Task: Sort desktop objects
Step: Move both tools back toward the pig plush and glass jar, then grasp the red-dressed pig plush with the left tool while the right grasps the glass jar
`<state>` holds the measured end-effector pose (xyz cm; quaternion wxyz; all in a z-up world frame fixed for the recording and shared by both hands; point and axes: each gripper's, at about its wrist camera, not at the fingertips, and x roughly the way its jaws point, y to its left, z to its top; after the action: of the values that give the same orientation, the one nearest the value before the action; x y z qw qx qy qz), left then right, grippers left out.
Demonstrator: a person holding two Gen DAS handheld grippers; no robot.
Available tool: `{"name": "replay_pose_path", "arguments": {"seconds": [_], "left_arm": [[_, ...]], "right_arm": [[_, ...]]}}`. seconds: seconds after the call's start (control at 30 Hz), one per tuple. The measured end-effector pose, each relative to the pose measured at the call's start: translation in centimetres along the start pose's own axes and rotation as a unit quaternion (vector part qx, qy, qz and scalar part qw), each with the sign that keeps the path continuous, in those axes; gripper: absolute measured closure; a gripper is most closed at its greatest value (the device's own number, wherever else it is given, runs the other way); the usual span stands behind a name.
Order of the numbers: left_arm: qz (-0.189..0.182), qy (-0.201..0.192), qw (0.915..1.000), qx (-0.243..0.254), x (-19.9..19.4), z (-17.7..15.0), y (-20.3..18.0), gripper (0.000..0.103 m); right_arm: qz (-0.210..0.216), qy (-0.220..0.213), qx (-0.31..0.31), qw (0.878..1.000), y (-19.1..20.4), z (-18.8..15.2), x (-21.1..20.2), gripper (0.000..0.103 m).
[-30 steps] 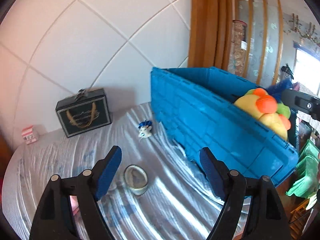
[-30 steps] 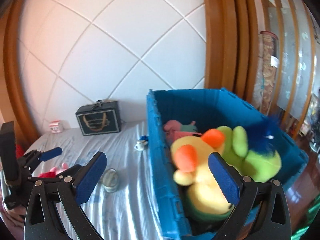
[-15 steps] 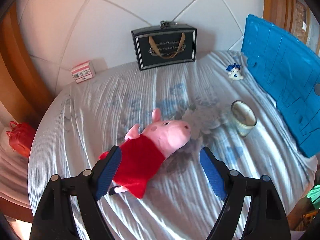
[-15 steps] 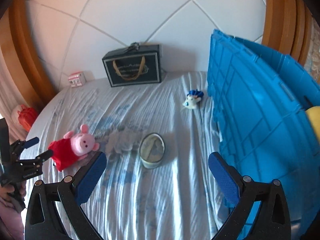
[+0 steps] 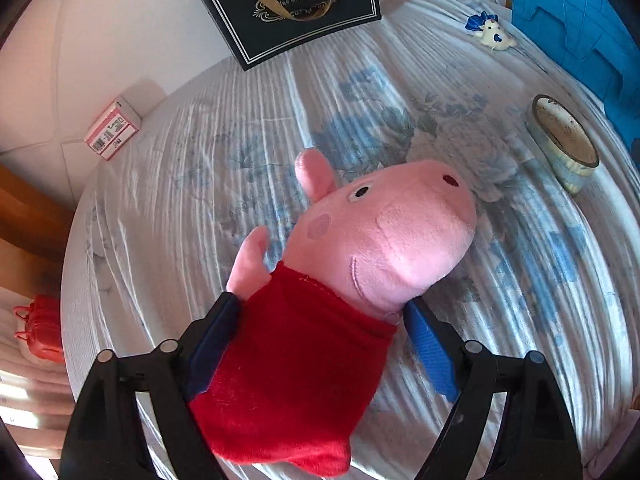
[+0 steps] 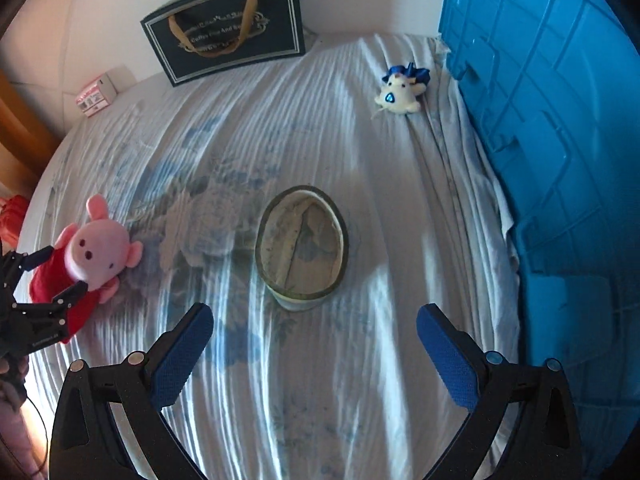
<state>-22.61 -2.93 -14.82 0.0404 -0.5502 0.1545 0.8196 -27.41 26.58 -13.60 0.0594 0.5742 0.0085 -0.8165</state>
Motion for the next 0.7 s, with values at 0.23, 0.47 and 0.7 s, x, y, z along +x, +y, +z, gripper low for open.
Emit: {"name": "replay_pose_path", "arguments": {"seconds": [0.23,0.47,0.7], "left_arm": [[-0.007,0.023,0.9997,-0.008,3.2,1.4,1.1,0.011],[-0.028,0.024,0.9992,-0.018,3.7,1.7,1.5,0.015],[-0.027,0.016,0.9986,-0.043,2.8,1.6,2.1,0.027]], "right_arm": [[-0.014,0.045,0.000,0.999,0.4,1.9,5.4,0.000],[-0.018,0.078,-0.009,0.997,0.9,3.1,9.4,0.000],[-0.017,0.074,-0.009,0.997,1.1,3.5,9.6,0.029]]}}
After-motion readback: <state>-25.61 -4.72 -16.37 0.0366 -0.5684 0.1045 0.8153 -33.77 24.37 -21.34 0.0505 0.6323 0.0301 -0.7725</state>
